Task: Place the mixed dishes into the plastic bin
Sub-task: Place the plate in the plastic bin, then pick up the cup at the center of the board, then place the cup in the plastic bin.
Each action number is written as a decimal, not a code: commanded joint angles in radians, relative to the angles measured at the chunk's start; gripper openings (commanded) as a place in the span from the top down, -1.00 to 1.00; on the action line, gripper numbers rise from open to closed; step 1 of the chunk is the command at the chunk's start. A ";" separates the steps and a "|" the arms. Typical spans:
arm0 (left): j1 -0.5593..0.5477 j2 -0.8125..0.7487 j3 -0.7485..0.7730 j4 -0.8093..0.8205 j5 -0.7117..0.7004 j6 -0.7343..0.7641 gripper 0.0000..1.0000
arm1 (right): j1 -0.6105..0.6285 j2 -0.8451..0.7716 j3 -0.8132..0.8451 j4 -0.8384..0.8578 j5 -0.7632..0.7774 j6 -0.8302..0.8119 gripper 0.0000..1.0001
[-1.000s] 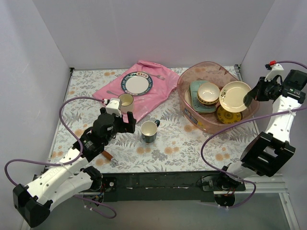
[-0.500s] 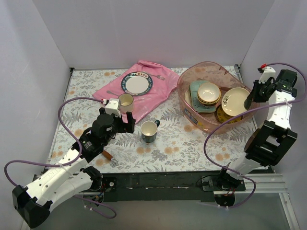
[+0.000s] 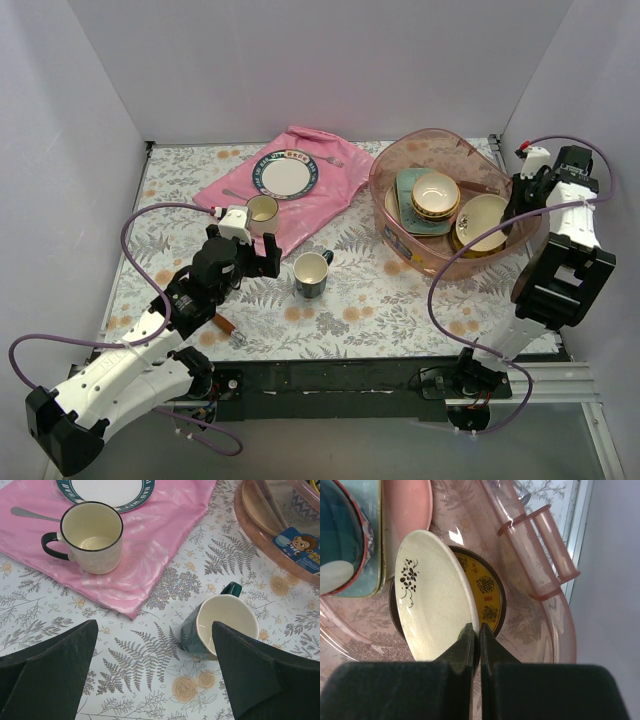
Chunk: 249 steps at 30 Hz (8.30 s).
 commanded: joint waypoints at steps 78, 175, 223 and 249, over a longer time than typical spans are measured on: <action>0.006 -0.117 -0.042 0.078 0.405 -0.466 -0.96 | 0.039 -0.879 -0.876 0.738 -0.878 0.399 -0.62; -0.500 0.555 0.387 0.161 -0.267 -0.399 1.00 | 0.532 -0.625 -0.126 -0.325 -0.334 -0.235 -0.79; -0.615 0.701 0.624 -0.049 -0.537 -0.605 1.00 | 0.898 -0.470 -0.220 -0.167 -0.073 -0.101 0.97; -0.612 0.370 0.336 0.241 -0.405 -0.347 -0.60 | 0.571 -0.479 -0.099 -0.190 -0.438 -0.061 0.97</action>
